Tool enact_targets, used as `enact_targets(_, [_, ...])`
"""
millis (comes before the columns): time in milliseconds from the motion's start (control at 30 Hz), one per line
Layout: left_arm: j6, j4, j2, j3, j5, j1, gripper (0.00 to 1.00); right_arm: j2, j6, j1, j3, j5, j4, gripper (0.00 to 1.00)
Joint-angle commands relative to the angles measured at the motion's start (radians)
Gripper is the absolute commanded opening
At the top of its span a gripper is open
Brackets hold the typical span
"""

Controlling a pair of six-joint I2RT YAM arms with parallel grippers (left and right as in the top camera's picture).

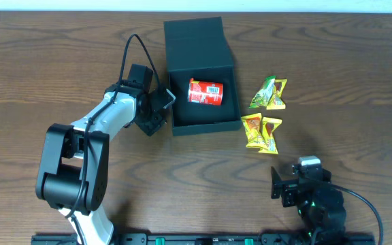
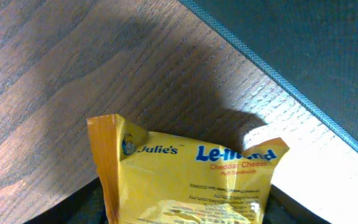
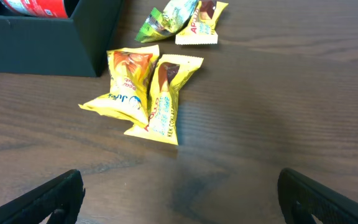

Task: Pack container
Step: 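Lift the yellow packet with the left gripper toward the box's left edge, then lower the yellow packet into the box beside the can and release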

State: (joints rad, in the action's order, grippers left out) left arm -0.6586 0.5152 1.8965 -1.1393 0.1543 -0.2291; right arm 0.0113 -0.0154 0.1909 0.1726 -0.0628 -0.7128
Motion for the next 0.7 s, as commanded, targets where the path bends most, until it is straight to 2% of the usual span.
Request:
enact_targets(0, [-0.006, 0.002, 0.023, 0.003, -0.004, 0.006, 0.65, -0.005, -0.011, -0.008, -0.012, -0.004, -0.002, 0.99])
enact_targets(200, [0.083, -0.021, 0.019, -0.029, -0.004, 0.006, 0.61, -0.005, -0.011, -0.008, -0.012, -0.003, -0.002, 0.99])
enact_targets(433, [0.115, -0.016, 0.018, -0.079, -0.004, 0.006, 0.58, -0.005, -0.011, -0.008, -0.012, -0.004, -0.002, 0.99])
enact_targets(600, [0.18, 0.034, 0.018, -0.158, -0.006, 0.006, 0.57, -0.005, -0.011, -0.008, -0.012, -0.004, -0.002, 0.99])
enact_targets(633, [0.2, 0.052, 0.018, -0.178, -0.007, 0.006, 0.54, -0.005, -0.011, -0.008, -0.012, -0.003, -0.002, 0.99])
enact_targets(667, [0.227, 0.074, 0.018, -0.204, -0.008, 0.006, 0.46, -0.005, -0.011, -0.008, -0.012, -0.004, -0.002, 0.99])
